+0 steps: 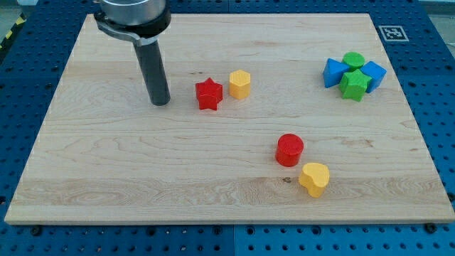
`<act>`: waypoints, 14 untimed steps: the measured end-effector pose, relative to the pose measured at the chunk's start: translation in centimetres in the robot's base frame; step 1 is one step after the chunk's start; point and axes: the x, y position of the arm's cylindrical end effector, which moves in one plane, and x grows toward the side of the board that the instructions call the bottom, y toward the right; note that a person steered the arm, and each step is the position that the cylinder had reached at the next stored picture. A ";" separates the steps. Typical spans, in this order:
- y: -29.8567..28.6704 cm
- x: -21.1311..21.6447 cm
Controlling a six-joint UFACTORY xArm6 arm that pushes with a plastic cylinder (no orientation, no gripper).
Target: Push the red circle and heart into the group of blocks at the center
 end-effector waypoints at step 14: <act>22.4 16.5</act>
